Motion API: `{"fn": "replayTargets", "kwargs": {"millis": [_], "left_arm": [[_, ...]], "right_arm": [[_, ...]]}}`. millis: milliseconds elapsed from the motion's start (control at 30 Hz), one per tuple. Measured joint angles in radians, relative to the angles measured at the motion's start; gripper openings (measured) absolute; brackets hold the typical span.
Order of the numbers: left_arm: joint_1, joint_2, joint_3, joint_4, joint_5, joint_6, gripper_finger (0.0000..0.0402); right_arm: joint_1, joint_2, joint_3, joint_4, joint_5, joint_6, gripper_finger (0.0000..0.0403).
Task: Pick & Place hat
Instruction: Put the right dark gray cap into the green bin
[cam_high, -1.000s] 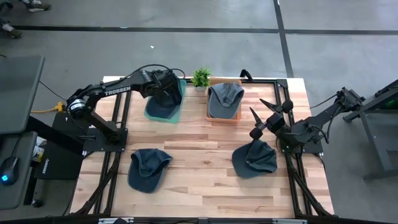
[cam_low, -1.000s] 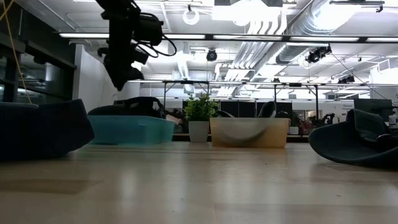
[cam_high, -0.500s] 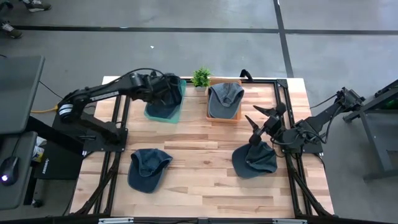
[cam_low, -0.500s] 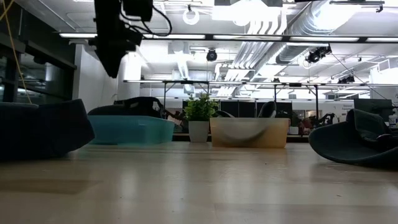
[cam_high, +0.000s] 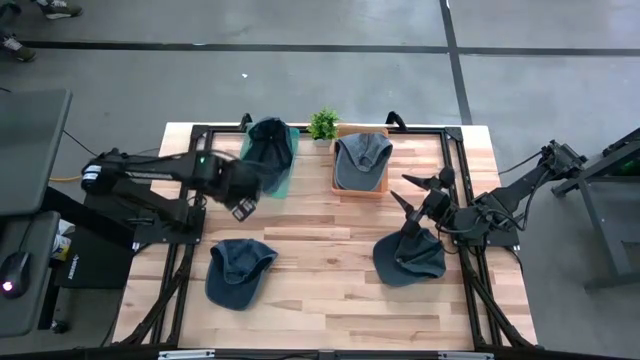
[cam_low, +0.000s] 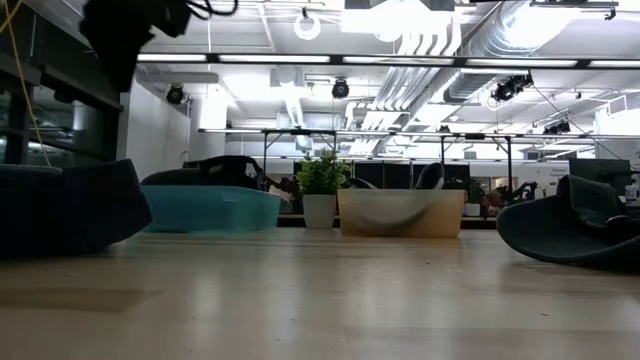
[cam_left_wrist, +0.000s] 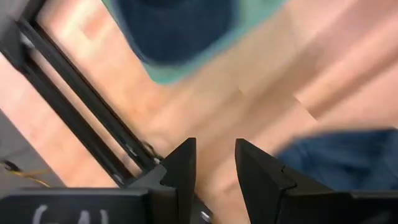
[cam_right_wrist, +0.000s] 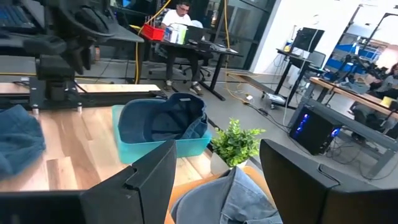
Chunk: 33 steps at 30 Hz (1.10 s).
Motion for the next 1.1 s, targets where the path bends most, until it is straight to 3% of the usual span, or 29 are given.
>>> {"fn": "replayTargets", "kwargs": {"millis": [367,767,867,1100], "left_arm": [[-0.32,0.038,0.0,0.004,0.029,-0.393,0.0107],[-0.484,0.17,0.0,0.003,0.055,-0.626,0.0116],[-0.5,0.209,0.0,0.003,0.064,-0.631,0.013],[-0.547,0.278,0.0,0.002,0.095,-0.632,0.0159]], "right_arm": [[0.0,0.0,0.0,-0.01,-0.044,0.007,0.0226],[0.0,0.0,0.0,-0.076,-0.114,0.062,0.0226],[0.0,0.0,0.0,-0.091,-0.189,0.065,0.0226],[0.0,0.067,0.0,-0.078,-0.48,0.076,0.0226]]}}
